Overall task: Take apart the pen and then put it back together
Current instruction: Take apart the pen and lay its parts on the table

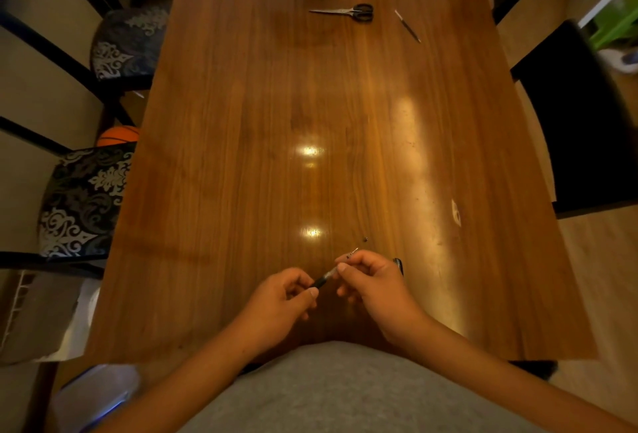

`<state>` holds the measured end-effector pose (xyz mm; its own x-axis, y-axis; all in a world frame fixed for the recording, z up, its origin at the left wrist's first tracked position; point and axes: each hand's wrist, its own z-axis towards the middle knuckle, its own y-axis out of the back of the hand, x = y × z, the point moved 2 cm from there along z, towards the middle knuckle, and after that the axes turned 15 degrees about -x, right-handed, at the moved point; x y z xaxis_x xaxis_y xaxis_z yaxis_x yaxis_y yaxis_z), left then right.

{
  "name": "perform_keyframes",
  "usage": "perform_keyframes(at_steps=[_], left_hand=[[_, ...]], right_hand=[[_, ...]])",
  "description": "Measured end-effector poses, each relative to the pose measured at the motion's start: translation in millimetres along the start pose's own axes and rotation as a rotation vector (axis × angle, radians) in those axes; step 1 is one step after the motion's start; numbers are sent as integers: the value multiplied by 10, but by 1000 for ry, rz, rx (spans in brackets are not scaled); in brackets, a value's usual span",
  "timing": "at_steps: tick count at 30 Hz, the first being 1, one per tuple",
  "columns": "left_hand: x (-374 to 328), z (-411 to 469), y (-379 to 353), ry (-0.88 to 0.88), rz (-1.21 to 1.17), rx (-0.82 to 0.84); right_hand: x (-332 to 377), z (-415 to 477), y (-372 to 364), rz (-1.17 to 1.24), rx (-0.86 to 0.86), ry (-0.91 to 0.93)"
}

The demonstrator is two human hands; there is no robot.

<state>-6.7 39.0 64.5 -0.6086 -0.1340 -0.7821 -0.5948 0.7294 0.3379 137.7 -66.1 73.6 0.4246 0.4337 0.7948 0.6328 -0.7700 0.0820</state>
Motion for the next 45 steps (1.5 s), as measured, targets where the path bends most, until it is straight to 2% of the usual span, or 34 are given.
perform_keyframes(at_steps=[7,14,17,22,30,38,45], left_hand=[[150,-18,141,38,-40,-49],[258,1,256,76,-75,-108],[298,22,290,88,-88,-125],[345,48,339,102,-70,-137],[401,89,396,122,-50,-156],[437,67,489,130,-79,-187],[485,88,494,115,-45,-225]], right_hand=[[91,143,-63,-9,-4,27],[347,448,-52,-30,-105,108],[338,626,-61,-160,-137,170],[189,904,-155,-567,-179,250],[75,1076,-410,-1030,-62,247],[40,1090,-502,-1161,-46,227],[10,1116,-453,-1162,-38,265]])
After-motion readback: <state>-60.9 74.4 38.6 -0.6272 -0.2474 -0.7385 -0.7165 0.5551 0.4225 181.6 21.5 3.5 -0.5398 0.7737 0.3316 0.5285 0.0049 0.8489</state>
